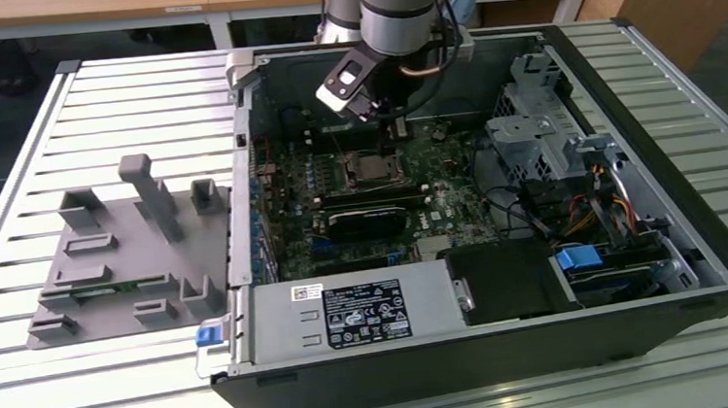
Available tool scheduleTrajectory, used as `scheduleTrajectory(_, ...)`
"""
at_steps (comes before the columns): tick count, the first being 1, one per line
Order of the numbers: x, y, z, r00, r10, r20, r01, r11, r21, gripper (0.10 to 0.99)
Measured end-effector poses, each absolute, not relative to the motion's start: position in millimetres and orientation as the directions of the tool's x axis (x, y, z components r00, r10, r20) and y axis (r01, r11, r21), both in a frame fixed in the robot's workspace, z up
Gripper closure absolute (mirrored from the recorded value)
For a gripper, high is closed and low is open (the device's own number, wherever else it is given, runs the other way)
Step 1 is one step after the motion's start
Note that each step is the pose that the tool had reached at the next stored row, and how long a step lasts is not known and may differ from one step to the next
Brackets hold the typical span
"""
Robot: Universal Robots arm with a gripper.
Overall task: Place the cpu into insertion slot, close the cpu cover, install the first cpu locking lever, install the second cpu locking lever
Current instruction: 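Close the cpu cover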
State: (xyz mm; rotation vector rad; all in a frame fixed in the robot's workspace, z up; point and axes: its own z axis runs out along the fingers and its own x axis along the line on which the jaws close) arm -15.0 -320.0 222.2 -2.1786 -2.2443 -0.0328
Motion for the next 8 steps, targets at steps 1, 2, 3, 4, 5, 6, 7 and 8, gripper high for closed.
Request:
scheduleTrajectory(1,-17.7,-320.0,221.5,-0.03,0.999,0.024,1.0,0.03,0.006,0.98)
scheduleTrajectory(2,-21.1,-320.0,220.9,-0.03,0.999,0.024,1.0,0.03,0.006,0.98)
scheduleTrajectory(3,-24.5,-320.1,220.2,-0.03,0.999,0.024,1.0,0.03,0.006,0.98)
scheduleTrajectory(4,-27.6,-320.1,219.6,-0.03,0.999,0.024,1.0,0.03,0.005,0.98)
scheduleTrajectory(5,-30.6,-320.1,219.0,-0.03,0.999,0.024,1.0,0.03,0.006,0.98)
scheduleTrajectory(6,-33.2,-320.0,218.4,-0.03,0.999,0.024,1.0,0.03,0.006,0.98)
scheduleTrajectory(7,-35.6,-320.0,217.8,-0.03,0.999,0.024,1.0,0.03,0.005,0.98)
scheduleTrajectory(8,-37.2,-320.0,217.1,-0.03,0.999,0.024,1.0,0.03,0.006,0.98)
